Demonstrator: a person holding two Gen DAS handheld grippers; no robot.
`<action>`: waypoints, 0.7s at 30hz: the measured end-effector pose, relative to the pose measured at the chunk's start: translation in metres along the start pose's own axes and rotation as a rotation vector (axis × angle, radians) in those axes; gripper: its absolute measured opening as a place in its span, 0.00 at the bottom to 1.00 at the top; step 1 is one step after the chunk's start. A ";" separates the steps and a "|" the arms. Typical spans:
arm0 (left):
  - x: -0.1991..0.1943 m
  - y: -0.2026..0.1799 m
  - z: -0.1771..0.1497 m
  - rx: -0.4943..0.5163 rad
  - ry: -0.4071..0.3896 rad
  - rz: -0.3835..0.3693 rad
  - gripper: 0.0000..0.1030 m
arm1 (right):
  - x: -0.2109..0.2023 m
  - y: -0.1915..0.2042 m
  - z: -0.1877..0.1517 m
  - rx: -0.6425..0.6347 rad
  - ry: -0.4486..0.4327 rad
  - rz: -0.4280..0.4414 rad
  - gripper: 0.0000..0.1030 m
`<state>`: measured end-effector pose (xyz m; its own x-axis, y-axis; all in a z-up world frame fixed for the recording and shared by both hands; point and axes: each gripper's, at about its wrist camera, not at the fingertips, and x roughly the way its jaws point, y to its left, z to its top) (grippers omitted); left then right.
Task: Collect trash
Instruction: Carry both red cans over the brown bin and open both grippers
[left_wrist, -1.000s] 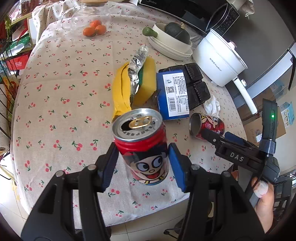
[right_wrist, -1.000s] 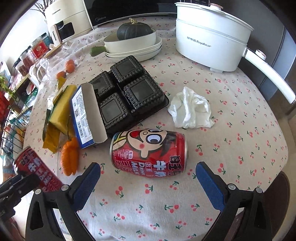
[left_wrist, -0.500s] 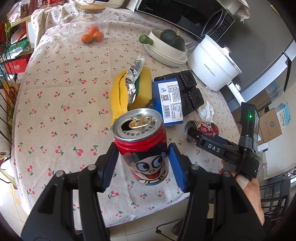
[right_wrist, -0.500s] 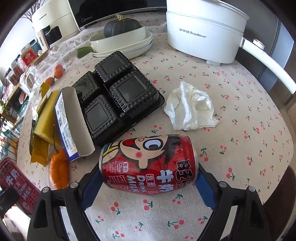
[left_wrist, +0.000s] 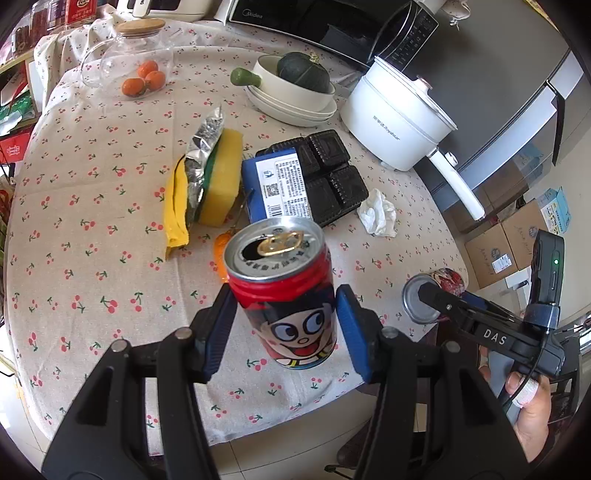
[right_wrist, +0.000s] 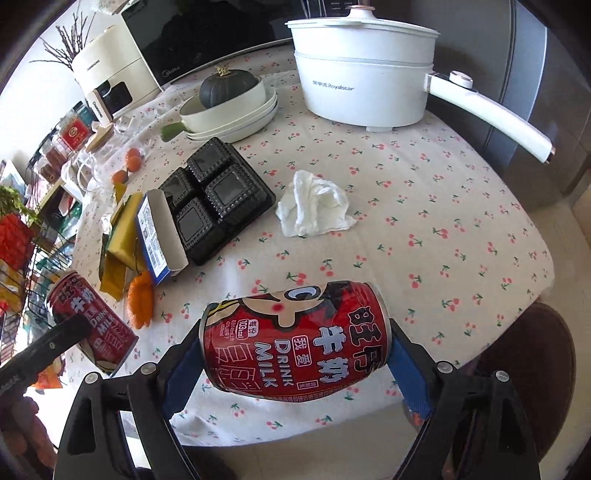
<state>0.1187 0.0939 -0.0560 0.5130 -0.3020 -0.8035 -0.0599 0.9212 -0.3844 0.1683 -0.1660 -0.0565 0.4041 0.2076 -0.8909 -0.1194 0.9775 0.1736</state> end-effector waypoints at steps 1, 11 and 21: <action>0.001 -0.004 0.000 0.008 0.000 -0.003 0.55 | -0.006 -0.007 -0.002 0.003 -0.006 -0.003 0.88; 0.016 -0.055 -0.001 0.086 0.016 -0.048 0.55 | -0.047 -0.091 -0.029 0.089 -0.019 -0.041 0.88; 0.038 -0.130 -0.015 0.209 0.066 -0.124 0.55 | -0.069 -0.175 -0.073 0.196 -0.001 -0.117 0.88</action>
<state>0.1333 -0.0411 -0.0438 0.4482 -0.4245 -0.7867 0.1814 0.9050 -0.3849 0.0951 -0.3542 -0.0562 0.4054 0.0922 -0.9095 0.1065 0.9834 0.1471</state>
